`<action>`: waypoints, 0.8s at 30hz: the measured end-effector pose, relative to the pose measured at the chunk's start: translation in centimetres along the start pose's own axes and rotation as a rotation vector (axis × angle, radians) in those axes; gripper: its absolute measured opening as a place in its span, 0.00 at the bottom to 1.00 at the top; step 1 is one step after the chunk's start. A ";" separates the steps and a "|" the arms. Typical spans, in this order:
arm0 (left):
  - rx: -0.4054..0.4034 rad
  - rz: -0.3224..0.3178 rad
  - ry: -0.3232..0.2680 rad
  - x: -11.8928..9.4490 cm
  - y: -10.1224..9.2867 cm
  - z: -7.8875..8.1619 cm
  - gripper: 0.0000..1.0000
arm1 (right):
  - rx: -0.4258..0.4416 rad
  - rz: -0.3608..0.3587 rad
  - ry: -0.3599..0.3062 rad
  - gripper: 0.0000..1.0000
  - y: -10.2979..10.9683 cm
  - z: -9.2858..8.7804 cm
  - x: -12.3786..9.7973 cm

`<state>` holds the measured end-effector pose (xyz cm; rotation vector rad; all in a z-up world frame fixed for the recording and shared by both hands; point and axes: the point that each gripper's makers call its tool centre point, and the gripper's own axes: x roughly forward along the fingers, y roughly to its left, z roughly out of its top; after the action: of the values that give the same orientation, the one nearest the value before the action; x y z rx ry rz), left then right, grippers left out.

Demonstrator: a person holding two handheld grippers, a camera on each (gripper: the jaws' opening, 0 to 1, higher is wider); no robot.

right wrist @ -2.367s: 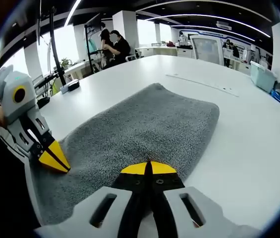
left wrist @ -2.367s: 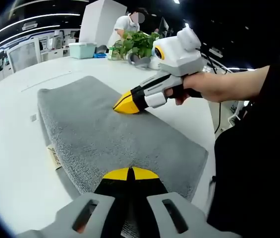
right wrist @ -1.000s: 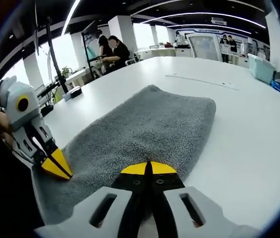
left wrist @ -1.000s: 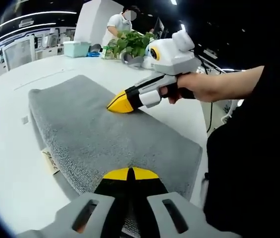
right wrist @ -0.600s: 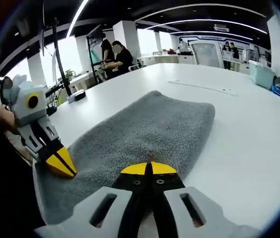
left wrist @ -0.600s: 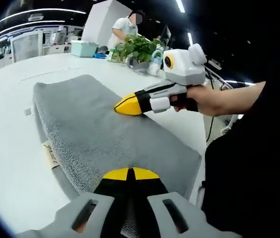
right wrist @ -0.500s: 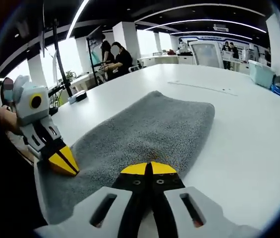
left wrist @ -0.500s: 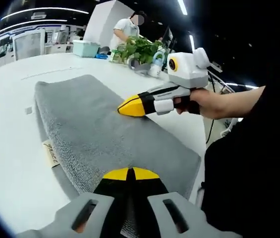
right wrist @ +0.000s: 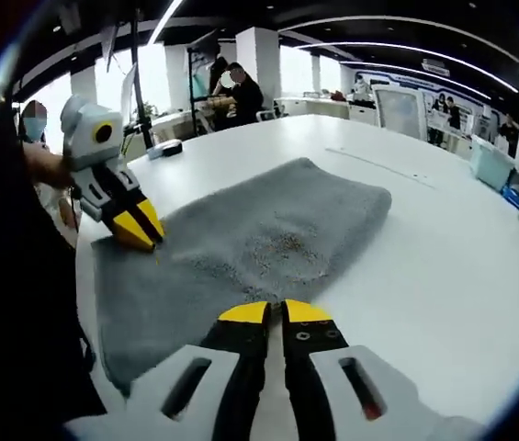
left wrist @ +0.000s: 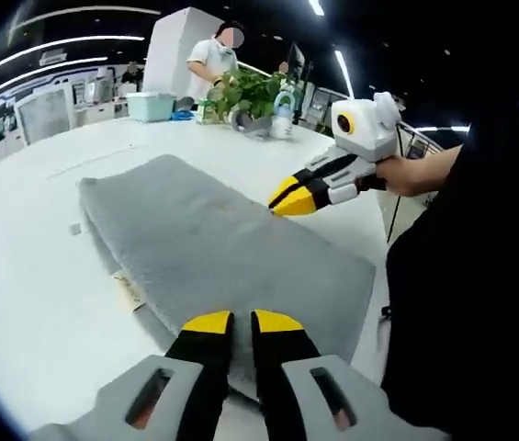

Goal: Fold the towel on the table until its edges align and the towel forms a compact rectangular stack.

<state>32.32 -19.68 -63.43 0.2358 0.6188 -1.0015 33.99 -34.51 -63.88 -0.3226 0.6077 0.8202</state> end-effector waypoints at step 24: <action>0.524 -0.061 0.098 -3.9 -0.3 -3.8 0.48 | -0.616 0.063 0.070 0.35 4.9 -1.5 -2.2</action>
<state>29.16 -15.30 -64.19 0.7342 0.4434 -1.2052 28.55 -33.38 -63.95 -0.8994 0.4181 1.0513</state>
